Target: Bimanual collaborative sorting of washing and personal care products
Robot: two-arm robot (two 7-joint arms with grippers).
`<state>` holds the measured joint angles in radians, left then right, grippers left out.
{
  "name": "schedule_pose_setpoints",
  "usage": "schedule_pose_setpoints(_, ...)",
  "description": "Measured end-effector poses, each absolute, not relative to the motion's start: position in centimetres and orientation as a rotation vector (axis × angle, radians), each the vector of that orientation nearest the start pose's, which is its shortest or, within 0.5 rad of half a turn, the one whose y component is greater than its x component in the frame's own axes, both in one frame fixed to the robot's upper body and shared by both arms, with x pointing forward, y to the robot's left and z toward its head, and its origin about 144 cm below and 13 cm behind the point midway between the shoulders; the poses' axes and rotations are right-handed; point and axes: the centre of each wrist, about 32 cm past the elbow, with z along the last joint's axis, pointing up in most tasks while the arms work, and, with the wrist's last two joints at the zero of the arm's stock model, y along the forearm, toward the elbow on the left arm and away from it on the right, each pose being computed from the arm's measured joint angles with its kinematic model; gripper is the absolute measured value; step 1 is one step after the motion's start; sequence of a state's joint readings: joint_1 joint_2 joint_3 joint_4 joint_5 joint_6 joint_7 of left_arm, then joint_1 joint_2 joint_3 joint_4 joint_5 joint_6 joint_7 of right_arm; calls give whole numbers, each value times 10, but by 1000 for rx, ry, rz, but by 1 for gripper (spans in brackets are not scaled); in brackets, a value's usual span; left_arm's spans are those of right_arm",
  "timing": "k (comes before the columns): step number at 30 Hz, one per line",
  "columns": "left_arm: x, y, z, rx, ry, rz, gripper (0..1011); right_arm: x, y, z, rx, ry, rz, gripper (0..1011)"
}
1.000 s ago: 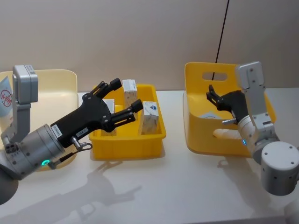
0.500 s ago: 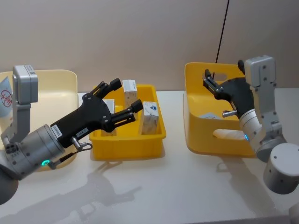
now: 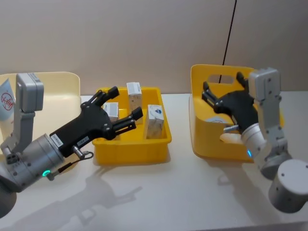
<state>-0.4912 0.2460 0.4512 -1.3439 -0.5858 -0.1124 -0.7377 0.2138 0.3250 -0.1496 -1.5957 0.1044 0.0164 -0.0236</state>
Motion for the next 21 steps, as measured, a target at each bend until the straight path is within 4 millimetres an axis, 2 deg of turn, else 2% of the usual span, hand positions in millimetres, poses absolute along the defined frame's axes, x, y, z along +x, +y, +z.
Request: schedule_pose_setpoints(21, 540, 190, 1218, -136, -131, 718, 1003, 454, -242, 1193, 15, -115, -1263, 1001)
